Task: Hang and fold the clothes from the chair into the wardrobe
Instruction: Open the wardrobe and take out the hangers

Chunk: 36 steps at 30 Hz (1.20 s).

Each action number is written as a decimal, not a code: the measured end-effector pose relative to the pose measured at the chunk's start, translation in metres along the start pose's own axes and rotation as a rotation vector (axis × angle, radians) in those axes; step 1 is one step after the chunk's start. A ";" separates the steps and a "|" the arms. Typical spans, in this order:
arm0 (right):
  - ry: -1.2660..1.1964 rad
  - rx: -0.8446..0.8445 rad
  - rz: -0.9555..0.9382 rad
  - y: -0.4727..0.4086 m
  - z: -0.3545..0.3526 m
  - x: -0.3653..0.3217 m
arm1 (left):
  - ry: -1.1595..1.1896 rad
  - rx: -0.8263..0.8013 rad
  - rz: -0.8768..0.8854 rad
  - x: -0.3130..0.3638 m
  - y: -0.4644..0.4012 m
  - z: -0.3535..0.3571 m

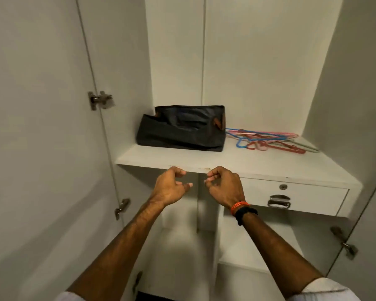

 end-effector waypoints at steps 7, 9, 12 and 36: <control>0.075 0.043 0.065 -0.080 -0.082 0.083 | 0.052 -0.072 0.013 0.085 -0.078 0.091; 0.095 0.061 0.080 -0.101 -0.104 0.106 | 0.049 -0.108 0.010 0.102 -0.102 0.116; 0.126 0.083 0.091 -0.132 -0.129 0.135 | 0.079 -0.150 0.001 0.119 -0.142 0.147; 0.676 -0.145 0.118 -0.399 -0.187 0.289 | 0.000 -0.227 0.269 0.234 -0.431 0.322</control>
Point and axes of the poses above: each hand's wrist, its own y-axis away from the middle knuckle, its own z-axis out of the palm, x = y × z, the point moved 10 cm from there along -y, towards the middle knuckle, and after that the axes turned 14 degrees about -y, right-handed, at the moved point
